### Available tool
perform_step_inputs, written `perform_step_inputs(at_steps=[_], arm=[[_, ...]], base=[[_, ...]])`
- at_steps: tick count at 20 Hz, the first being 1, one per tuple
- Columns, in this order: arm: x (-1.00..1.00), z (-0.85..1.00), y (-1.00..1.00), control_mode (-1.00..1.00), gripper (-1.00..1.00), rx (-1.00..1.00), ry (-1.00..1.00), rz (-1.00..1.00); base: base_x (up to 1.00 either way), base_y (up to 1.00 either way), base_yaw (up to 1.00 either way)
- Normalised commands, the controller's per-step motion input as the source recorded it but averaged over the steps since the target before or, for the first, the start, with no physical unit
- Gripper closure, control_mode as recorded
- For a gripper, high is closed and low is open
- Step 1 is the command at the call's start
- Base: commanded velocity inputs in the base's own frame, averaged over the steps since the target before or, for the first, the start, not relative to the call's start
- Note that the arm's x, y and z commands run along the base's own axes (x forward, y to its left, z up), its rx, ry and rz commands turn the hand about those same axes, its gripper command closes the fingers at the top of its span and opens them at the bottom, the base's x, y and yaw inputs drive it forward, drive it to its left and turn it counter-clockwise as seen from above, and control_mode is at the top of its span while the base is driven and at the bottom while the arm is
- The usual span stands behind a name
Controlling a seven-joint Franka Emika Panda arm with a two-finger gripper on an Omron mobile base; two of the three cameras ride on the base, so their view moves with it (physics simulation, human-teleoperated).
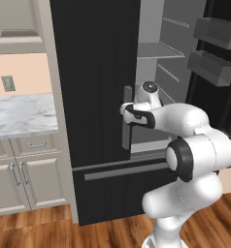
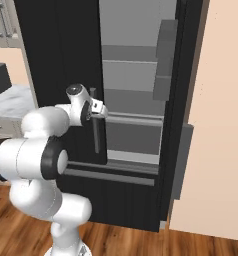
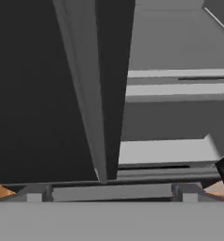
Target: Place one of the steaks on the plate and the other in the bowl. Then place the bowl in the fridge.
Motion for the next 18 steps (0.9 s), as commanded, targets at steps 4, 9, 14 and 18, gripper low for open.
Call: perform_step_inputs(at_steps=[4,9,14,18], arm=[[0.61,0.11,0.43,-1.00,-1.00,-0.11,-0.12,-0.03],[0.53,0.05,0.18,-1.00,-1.00,0.00,-0.20,0.00],[0.06,0.00,-0.25,-1.00,-1.00,0.01,-0.01,0.00],[-0.01,0.21,-0.37,-1.00,-1.00,0.10,0.00,0.00]], base=[[0.00,0.00,0.00],[0.00,0.00,0.00],[0.00,0.00,0.00],[0.00,0.00,0.00]])
